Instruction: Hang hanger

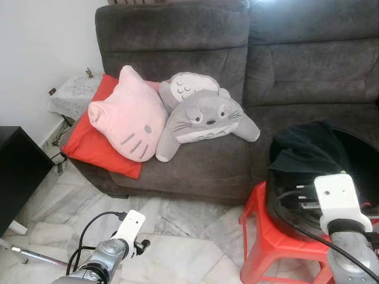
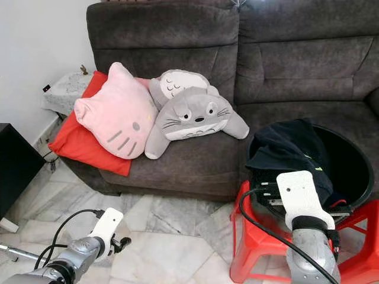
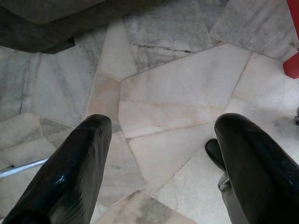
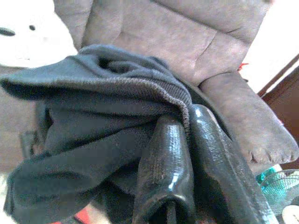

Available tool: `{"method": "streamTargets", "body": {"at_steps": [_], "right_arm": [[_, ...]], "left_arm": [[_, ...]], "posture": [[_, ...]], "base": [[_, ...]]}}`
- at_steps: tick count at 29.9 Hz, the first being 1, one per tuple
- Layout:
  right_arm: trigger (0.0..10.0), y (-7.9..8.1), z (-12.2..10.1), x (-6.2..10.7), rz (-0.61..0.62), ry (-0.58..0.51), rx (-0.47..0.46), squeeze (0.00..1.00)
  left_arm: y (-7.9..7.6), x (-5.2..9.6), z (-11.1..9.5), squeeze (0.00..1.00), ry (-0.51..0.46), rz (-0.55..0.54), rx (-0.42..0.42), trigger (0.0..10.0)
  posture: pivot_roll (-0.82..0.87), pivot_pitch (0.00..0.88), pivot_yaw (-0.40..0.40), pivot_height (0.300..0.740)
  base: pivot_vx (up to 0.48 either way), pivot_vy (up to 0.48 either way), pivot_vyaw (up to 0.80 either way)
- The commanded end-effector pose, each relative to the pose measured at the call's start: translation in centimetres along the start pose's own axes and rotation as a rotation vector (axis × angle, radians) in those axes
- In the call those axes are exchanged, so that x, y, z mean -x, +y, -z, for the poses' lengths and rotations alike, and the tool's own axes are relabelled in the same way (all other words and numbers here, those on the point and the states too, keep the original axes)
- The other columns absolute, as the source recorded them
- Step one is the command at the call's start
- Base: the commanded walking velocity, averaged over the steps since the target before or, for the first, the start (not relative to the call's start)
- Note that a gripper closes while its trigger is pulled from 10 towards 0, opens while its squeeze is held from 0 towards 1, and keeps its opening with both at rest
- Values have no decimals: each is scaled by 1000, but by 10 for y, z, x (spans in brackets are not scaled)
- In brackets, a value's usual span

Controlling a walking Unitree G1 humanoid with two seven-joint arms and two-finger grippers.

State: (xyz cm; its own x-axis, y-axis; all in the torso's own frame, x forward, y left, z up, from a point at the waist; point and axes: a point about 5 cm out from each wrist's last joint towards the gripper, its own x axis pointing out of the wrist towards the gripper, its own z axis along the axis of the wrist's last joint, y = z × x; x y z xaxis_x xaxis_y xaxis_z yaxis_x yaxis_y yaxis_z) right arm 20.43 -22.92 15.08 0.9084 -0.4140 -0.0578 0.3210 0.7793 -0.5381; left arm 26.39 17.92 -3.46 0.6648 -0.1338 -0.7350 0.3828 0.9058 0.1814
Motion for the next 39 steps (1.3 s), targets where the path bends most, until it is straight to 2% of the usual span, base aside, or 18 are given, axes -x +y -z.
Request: {"method": "streamTargets", "body": {"at_steps": [1,5,17,25,29,31,34,39], "right_arm": [[0,-3,-6,2,27,-37,-42,0],[0,-2,-6,-1,12,-45,-81,0],[0,-10,-15,-7,55,-105,-71,0],[0,-7,-22,-12,34,-138,-49,0],[0,-6,-25,-14,17,-143,-50,0],[0,-6,-24,-15,-3,-129,-6,0],[0,-15,-20,-15,61,-100,50,0],[0,-26,-18,-16,112,-68,49,0]], "left_arm": [[8,2,5,0,5,-25,-1,10000],[9,3,4,0,2,-23,-18,10000],[8,3,5,0,2,-23,-15,10000],[8,3,5,0,0,-24,-10,10000],[9,3,5,0,1,-30,0,10000],[9,3,5,0,1,-29,1,10000],[8,2,4,0,1,-26,0,10000],[8,2,4,0,2,-23,0,10000]], "posture": [[-278,0,142,740],[-278,0,142,740],[-277,0,137,740],[-273,0,135,740],[-274,0,135,740],[-274,0,135,740],[-278,0,135,740],[-278,0,135,740]], "base": [[0,0,0],[0,0,0],[0,-298,0],[0,-310,0],[0,0,0],[0,0,0],[0,0,0],[0,0,0]]}}
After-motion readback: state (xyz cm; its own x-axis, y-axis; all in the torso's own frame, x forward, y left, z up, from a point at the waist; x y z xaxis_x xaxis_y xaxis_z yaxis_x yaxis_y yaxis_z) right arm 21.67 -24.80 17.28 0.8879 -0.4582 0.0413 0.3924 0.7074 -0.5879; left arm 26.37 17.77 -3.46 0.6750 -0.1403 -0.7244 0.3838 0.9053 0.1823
